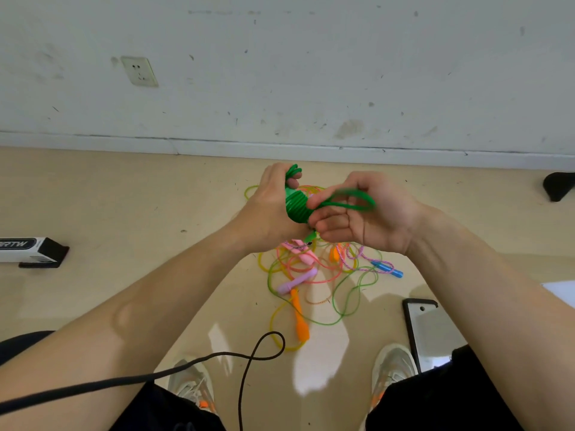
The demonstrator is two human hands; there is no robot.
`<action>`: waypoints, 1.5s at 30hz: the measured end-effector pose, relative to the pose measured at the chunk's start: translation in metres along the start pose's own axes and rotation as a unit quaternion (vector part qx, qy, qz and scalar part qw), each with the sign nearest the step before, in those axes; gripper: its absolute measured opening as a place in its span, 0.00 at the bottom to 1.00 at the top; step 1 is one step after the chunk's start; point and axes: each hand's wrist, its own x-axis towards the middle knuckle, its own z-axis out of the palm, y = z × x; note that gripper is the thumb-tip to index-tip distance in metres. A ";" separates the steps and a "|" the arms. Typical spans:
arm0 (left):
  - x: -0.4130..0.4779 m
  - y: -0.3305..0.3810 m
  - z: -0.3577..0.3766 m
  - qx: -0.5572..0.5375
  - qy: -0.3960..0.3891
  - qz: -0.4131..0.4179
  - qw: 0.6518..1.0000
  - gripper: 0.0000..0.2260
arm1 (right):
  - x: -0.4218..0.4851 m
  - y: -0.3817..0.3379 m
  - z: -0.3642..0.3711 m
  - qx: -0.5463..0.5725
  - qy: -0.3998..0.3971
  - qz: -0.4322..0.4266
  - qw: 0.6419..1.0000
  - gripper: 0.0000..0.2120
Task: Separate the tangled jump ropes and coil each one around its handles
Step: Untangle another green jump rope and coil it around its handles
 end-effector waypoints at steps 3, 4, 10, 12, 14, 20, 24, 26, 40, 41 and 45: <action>-0.006 0.008 0.000 -0.070 -0.016 -0.028 0.997 0.41 | 0.001 0.002 -0.003 0.075 -0.049 -0.019 0.996 0.18; -0.008 0.011 -0.001 -0.084 -0.017 -0.034 0.996 0.42 | 0.002 0.004 -0.002 0.073 -0.054 -0.038 0.995 0.17; -0.014 0.020 -0.009 -0.141 -0.014 -0.075 0.987 0.29 | 0.010 0.019 0.014 -0.183 0.075 -0.166 0.966 0.16; -0.016 0.027 -0.009 -0.178 -0.006 -0.090 0.980 0.17 | 0.010 0.022 0.019 -0.252 0.127 -0.208 0.937 0.17; -0.015 0.032 -0.010 -0.253 0.001 -0.131 0.959 0.11 | 0.011 0.025 0.020 -0.302 0.167 -0.238 0.908 0.17; -0.016 0.030 -0.011 -0.317 0.042 -0.164 0.933 0.13 | 0.015 0.029 0.022 -0.350 0.224 -0.322 0.851 0.10; -0.014 0.027 -0.019 -0.366 0.023 -0.180 0.913 0.11 | 0.016 0.035 0.027 -0.349 0.265 -0.339 0.833 0.10; -0.012 0.027 -0.024 -0.399 0.006 -0.188 0.897 0.10 | 0.015 0.035 0.028 -0.370 0.285 -0.350 0.812 0.14; -0.011 0.025 -0.028 -0.429 0.010 -0.202 0.880 0.13 | 0.014 0.038 0.033 -0.408 0.331 -0.353 0.774 0.12; -0.011 0.026 -0.028 -0.426 0.009 -0.202 0.882 0.13 | 0.014 0.037 0.033 -0.403 0.338 -0.347 0.777 0.12; -0.009 0.027 -0.032 -0.423 -0.003 -0.207 0.882 0.11 | 0.017 0.038 0.030 -0.368 0.344 -0.335 0.796 0.13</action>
